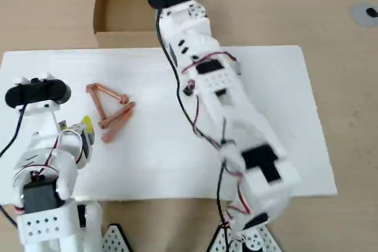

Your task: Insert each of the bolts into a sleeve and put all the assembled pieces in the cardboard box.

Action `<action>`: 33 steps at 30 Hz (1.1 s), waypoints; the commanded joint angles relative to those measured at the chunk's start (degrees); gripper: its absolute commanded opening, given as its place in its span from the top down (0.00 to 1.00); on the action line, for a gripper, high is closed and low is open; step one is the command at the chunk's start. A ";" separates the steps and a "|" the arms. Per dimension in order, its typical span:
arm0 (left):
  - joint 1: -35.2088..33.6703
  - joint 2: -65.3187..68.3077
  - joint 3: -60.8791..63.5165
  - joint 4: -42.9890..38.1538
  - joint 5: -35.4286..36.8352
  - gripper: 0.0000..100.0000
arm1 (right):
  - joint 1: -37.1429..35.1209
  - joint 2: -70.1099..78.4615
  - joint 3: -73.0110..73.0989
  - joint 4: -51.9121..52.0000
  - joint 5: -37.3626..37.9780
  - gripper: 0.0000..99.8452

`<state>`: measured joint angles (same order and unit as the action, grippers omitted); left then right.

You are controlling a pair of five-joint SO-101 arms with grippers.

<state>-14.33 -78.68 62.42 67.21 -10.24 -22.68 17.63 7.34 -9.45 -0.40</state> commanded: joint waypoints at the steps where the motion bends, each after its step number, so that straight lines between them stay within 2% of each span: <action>1: -0.53 0.04 -0.35 -1.05 -0.53 0.83 | 1.98 7.52 -13.14 -2.02 -0.62 0.99; 9: -0.53 0.04 -0.35 -1.05 -0.53 0.83 | 3.74 24.48 -25.54 -1.85 -0.62 0.99; 17: -0.53 0.04 0.18 -1.05 -0.44 0.83 | 3.65 34.86 -30.73 -1.32 -0.35 0.99; 19: -0.53 0.04 0.18 -1.05 -0.35 0.83 | 3.56 35.65 -32.13 1.49 -0.35 0.97; 24: -0.53 0.04 0.18 -0.88 -0.35 0.83 | 3.56 36.53 -36.09 10.55 -0.53 0.84; 29: -0.70 0.04 0.18 -0.97 0.18 0.83 | 3.47 36.26 -39.08 16.35 -0.53 0.81; 33: -0.79 0.31 -0.35 -1.49 8.53 0.83 | 3.47 36.18 -43.65 22.07 -0.62 0.81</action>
<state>-14.33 -78.68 62.95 67.12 -6.90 -20.04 54.73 -30.90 9.19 -0.48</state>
